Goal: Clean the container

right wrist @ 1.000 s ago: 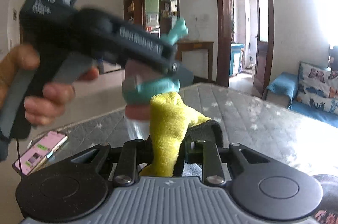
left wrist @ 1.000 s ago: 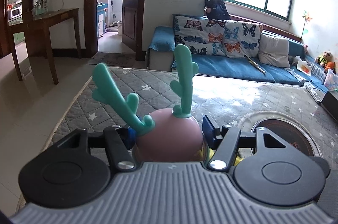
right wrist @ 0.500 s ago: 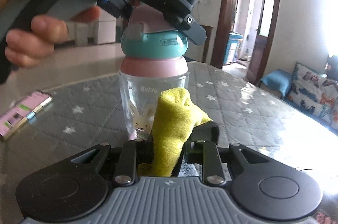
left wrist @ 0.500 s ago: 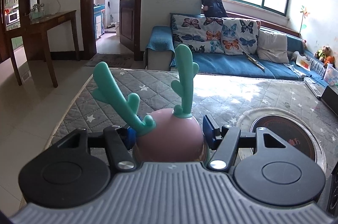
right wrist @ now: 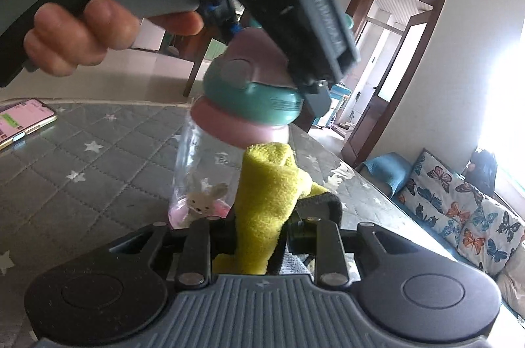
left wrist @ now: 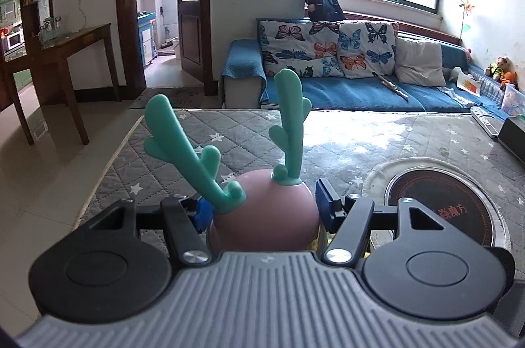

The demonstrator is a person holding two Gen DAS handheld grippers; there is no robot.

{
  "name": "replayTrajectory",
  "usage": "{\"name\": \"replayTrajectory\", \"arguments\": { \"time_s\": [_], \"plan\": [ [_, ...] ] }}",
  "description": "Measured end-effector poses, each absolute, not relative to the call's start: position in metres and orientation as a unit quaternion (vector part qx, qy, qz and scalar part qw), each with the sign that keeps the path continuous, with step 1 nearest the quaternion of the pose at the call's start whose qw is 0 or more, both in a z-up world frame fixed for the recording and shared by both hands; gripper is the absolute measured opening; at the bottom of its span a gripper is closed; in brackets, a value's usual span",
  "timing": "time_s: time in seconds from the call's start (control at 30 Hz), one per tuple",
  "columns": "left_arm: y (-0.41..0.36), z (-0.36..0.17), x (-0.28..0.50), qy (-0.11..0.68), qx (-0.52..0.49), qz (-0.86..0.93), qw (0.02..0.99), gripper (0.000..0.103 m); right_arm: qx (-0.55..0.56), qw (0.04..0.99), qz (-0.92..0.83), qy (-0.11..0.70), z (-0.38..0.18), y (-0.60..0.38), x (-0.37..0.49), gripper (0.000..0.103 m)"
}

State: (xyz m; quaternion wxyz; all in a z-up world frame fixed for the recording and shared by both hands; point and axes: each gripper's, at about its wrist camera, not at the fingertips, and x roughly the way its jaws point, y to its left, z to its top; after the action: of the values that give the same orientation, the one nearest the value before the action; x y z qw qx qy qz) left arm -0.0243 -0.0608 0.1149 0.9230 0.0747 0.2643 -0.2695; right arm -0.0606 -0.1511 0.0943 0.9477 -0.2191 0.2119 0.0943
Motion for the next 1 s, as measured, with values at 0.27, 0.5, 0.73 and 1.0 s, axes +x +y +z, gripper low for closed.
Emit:
{"name": "replayTrajectory", "arguments": {
  "time_s": [0.27, 0.5, 0.73, 1.0],
  "plan": [
    [-0.075, 0.110, -0.039, 0.252, 0.100, -0.222, 0.937, 0.071, -0.199, 0.956, 0.087, 0.199, 0.105, -0.155, -0.072, 0.045],
    [-0.079, 0.112, -0.061, 0.220, 0.091, -0.169, 0.956, 0.081, -0.169, 0.962, 0.092, 0.196, 0.110, -0.162, -0.081, 0.045],
    [-0.077, 0.115, -0.085, 0.212, 0.006, -0.102, 0.972, 0.081, -0.155, 0.964, 0.094, 0.193, 0.111, -0.167, -0.090, 0.045],
    [-0.081, 0.116, -0.100, 0.205, -0.046, -0.045, 0.977, 0.079, -0.142, 0.967, 0.093, 0.193, 0.112, -0.175, -0.093, 0.044]
  ]
}}
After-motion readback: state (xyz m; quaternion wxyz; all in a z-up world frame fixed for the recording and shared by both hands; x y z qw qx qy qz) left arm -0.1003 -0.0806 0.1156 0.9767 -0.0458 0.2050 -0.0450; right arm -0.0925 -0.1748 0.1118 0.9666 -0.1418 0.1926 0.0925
